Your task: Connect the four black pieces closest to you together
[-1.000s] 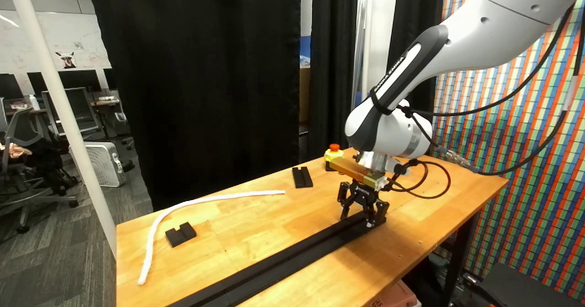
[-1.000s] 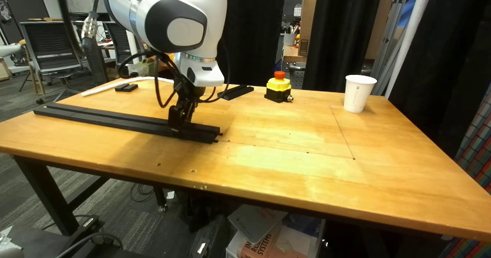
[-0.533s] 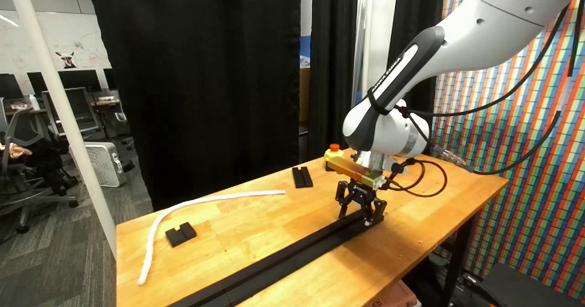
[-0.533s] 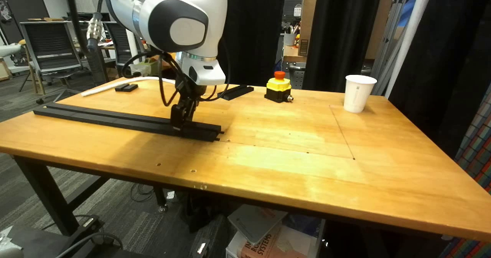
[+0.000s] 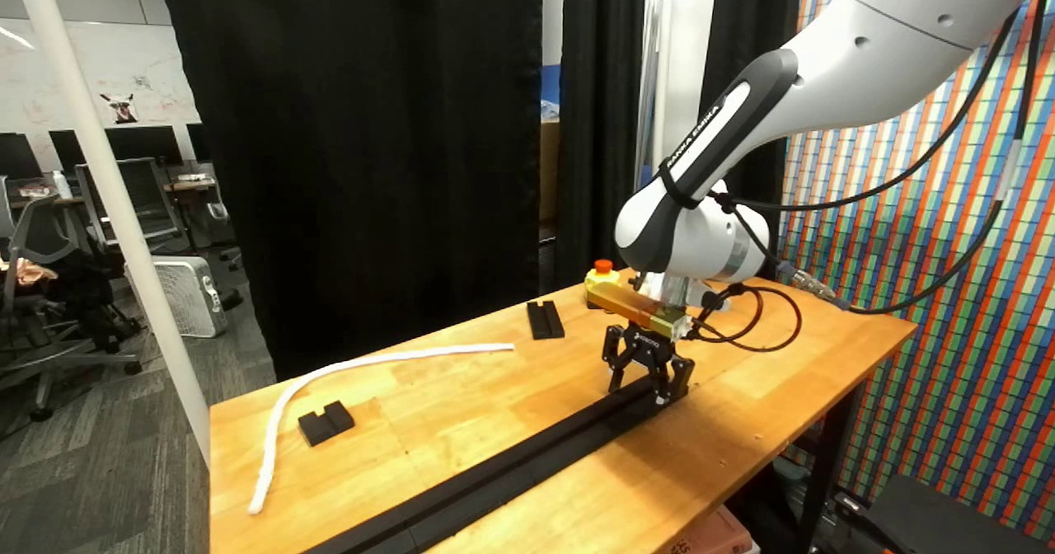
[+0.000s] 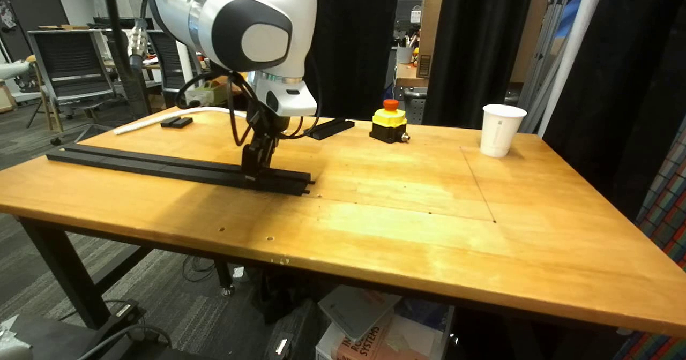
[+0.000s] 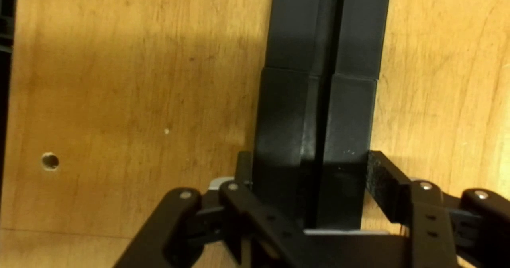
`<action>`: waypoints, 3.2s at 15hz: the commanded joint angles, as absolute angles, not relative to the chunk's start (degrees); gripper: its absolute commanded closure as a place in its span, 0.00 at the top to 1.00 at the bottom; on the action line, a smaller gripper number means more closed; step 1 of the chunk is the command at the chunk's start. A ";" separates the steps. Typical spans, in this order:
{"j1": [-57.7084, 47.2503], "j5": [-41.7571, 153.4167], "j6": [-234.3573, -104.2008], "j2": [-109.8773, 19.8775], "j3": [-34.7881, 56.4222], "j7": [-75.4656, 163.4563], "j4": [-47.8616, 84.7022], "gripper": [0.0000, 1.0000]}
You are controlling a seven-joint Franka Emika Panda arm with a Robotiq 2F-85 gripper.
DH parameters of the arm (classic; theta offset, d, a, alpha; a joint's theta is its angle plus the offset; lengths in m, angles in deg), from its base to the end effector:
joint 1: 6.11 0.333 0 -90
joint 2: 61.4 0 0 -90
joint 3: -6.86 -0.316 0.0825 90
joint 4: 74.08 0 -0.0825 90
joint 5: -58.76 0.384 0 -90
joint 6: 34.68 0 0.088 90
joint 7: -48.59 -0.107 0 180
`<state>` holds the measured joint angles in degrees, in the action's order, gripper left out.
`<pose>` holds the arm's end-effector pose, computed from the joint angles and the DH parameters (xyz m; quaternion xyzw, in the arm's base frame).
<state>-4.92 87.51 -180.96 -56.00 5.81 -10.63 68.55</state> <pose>0.4683 0.0118 0.2472 -0.7517 0.6453 0.0821 0.1088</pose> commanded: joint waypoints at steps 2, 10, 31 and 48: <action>-4.66 86.49 -181.05 -54.13 5.89 -11.01 66.97 0.47; -4.43 88.49 -181.58 -53.36 5.47 -12.00 66.44 0.47; -4.56 87.89 -178.73 -52.24 5.70 -13.11 64.70 0.47; -3.46 70.23 -169.26 -60.89 6.63 -18.57 64.43 1.00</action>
